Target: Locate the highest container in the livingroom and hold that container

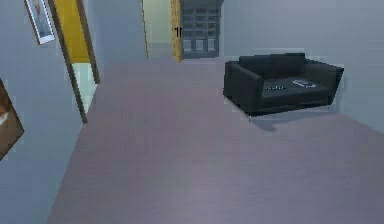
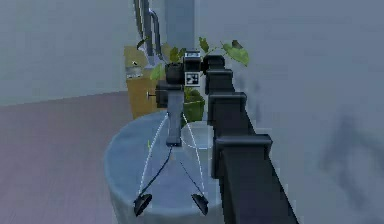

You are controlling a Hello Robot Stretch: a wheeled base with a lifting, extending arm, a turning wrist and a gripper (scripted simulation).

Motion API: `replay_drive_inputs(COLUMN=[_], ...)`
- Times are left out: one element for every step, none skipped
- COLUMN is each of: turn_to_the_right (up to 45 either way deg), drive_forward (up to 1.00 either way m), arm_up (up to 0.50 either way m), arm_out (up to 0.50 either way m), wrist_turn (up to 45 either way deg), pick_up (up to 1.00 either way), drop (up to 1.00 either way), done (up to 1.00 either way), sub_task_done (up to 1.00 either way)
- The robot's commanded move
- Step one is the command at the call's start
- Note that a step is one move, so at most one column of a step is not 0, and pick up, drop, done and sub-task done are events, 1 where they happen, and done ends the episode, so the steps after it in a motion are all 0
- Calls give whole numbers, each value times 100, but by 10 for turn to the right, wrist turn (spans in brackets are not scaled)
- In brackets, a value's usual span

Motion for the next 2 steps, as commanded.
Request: replay_drive_inputs(turn_to_the_right=[0,0], drive_forward=[0,0], arm_up=[0,0], arm_out=[0,0], wrist_turn=[450,450], pick_up=[0,0], drop=[0,0], done=[0,0], sub_task_done=[0,0])
